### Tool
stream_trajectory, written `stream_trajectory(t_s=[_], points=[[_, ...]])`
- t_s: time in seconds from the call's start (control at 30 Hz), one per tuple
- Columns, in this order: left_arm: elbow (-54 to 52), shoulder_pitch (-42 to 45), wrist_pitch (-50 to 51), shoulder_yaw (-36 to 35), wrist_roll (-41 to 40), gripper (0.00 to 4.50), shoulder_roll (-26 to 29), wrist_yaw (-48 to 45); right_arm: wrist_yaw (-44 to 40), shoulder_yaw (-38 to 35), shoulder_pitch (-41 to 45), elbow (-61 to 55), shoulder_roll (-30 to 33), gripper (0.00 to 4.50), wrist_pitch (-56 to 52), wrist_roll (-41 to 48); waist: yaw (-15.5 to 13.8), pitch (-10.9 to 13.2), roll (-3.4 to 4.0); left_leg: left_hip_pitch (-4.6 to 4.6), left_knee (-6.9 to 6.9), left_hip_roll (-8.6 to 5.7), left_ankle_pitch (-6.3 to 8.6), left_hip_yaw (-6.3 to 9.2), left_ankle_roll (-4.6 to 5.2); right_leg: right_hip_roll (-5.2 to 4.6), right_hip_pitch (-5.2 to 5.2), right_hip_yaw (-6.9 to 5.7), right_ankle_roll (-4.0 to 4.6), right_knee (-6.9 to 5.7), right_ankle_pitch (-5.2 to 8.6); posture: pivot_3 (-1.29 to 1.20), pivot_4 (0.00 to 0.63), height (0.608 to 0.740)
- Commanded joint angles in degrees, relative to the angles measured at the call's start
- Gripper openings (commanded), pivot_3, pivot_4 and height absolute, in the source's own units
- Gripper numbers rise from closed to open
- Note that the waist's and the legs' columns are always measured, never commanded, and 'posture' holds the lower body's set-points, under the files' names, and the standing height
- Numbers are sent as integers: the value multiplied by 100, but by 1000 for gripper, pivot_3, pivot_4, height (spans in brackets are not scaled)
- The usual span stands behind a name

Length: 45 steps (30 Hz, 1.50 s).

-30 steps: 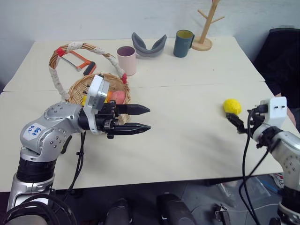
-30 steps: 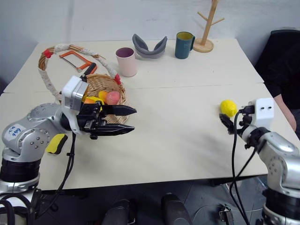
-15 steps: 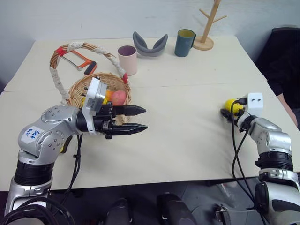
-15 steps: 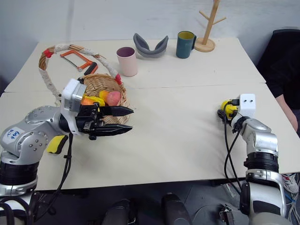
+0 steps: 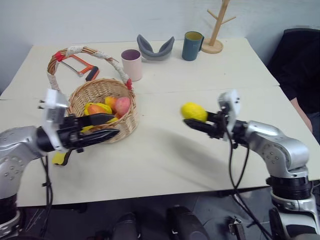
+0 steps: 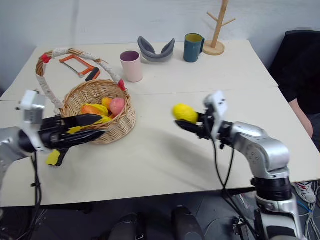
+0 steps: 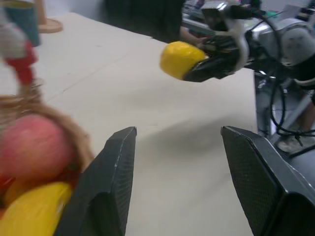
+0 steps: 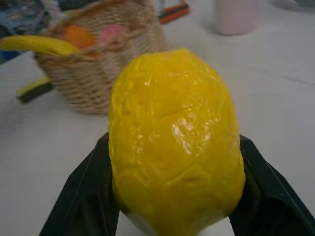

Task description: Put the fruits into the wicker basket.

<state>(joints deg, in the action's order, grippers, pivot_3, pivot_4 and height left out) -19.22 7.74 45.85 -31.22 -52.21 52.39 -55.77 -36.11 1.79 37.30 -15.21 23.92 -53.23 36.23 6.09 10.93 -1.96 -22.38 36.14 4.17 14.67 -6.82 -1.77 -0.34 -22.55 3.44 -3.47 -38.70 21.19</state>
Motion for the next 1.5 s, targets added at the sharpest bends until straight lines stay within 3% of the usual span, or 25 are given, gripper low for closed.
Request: stream_trajectory(t_s=[0.03, 0.23, 0.4, 0.57, 0.6, 0.7, 0.83, 1.03, 1.2, 1.5], points=[[54, -456, -109, -616, 144, 2857, 255, -191, 541, 381, 736, 327, -759, 2221, -305, -80, -2, 0, -1, 0, -2, -2, 0, 1, -1, -3, -3, -2, 5, -3, 3, 0, 150, 740], [-55, -982, -93, -1211, 54, 2857, 100, -10, 910, 995, 1799, 1556, -2118, 2221, 109, -647, -28, -8, -14, -28, -1, -11, 6, 5, 8, -19, -21, -11, 11, 4, 6, 0, 150, 740], [-539, -1462, -132, -1463, -11, 2857, -175, 162, 1195, 885, 2597, 2890, -3003, 2221, 724, -1060, 48, -12, -21, -75, 3, -20, 8, 5, 12, -33, -77, -15, 12, -14, 5, 0, 150, 740], [-722, -1463, -136, -1455, -158, 2857, -216, 334, 1359, 973, 3143, 3942, -3563, 3941, 1485, -1603, 90, -12, -21, -88, 4, -19, 3, 7, 7, -30, -96, -16, 14, -27, 5, 0, 150, 740], [-731, -1450, -142, -1443, -175, 2857, -214, 359, 1340, 922, 3200, 3985, -3604, 4164, 1512, -1620, 105, -12, -21, -88, 4, -19, 3, 7, 8, -30, -96, -16, 14, -28, 5, 0, 150, 740], [-732, -1378, -143, -1412, -248, 2857, -154, 377, 1059, 764, 3216, 3666, -3441, 4164, 1293, -1476, 113, -12, -21, -89, 4, -20, 3, 9, 9, -32, -96, -17, 14, -29, 5, 0, 150, 740], [-481, -1095, -168, -1320, -257, 2857, 70, 294, 305, 752, 2690, 2191, -2616, 4164, 434, -950, 53, -15, -27, -94, 2, -25, 4, 21, 10, -39, -92, -27, 14, -26, 5, 0, 150, 740], [-316, -665, -39, -1154, -491, 2857, 295, 200, 299, 528, 2149, 1137, -1825, 4164, -110, -744, 104, -14, -25, -93, -1, -26, 4, 17, 12, -39, -95, -25, 14, -29, 5, 0, 150, 740], [-86, -306, -117, -843, -420, 2857, 366, 155, 830, 420, 2292, 1699, -2125, 4164, 408, -1078, 199, -12, -23, -91, -4, -22, -3, 16, 3, -28, -98, -21, 14, -33, 5, 0, 150, 740], [41, -42, -254, -565, -298, 2857, 363, 45, 1251, 535, 2994, 3953, -3059, 4164, 2054, -1948, 241, -12, -22, -91, 0, -15, -7, 5, -4, -19, -107, -13, 16, -39, 6, 0, 150, 740]])
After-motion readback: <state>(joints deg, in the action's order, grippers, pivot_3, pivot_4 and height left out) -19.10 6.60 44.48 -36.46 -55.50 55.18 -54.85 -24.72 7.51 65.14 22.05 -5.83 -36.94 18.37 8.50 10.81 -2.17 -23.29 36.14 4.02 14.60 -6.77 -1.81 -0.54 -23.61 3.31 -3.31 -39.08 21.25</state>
